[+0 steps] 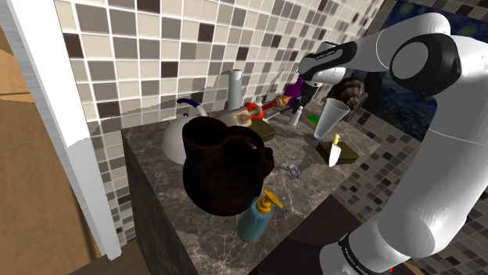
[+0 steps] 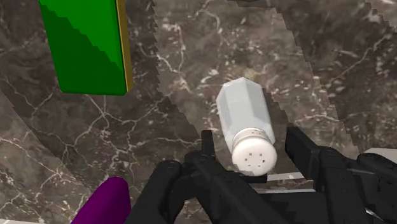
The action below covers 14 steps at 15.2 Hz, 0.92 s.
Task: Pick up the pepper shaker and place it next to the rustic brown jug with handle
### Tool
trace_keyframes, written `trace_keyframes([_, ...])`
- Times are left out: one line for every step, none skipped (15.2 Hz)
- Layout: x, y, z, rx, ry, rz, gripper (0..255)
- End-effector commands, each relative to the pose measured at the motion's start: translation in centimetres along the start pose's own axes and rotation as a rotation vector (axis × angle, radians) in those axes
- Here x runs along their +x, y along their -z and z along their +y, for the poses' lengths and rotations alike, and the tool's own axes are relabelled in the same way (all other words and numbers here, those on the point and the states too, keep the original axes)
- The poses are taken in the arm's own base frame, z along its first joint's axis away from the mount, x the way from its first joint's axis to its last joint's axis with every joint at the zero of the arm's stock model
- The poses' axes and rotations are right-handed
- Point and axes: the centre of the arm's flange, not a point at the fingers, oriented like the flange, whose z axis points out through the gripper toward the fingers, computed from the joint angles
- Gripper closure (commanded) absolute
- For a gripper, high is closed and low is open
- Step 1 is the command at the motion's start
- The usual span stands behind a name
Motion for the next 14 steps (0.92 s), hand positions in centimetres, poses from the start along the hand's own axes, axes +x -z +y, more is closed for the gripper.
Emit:
trace_keyframes([0.0,0.0,0.0,0.000,0.000,0.000,255])
trace_keyframes([0.0,0.0,0.0,0.000,0.000,0.000,255])
trace_keyframes([0.0,0.0,0.0,0.000,0.000,0.000,255])
trace_keyframes([0.0,0.0,0.0,0.000,0.000,0.000,255])
trace_keyframes([0.0,0.0,0.0,0.000,0.000,0.000,255])
trace_keyframes([0.0,0.0,0.0,0.000,0.000,0.000,255])
trace_keyframes([0.0,0.0,0.0,0.000,0.000,0.000,255])
trace_keyframes([0.0,0.0,0.0,0.000,0.000,0.000,255])
trace_keyframes([0.0,0.0,0.0,0.000,0.000,0.000,255])
trace_keyframes([0.0,0.5,0.1,0.000,0.000,0.000,255])
trace_keyframes([0.0,1.0,0.1,0.000,0.000,0.000,255])
trace_keyframes([0.1,1.6,0.2,0.000,0.000,0.000,255])
trace_keyframes([0.1,2.1,0.2,0.000,0.000,0.000,255])
trace_keyframes([0.1,2.6,0.3,0.000,0.000,0.000,255])
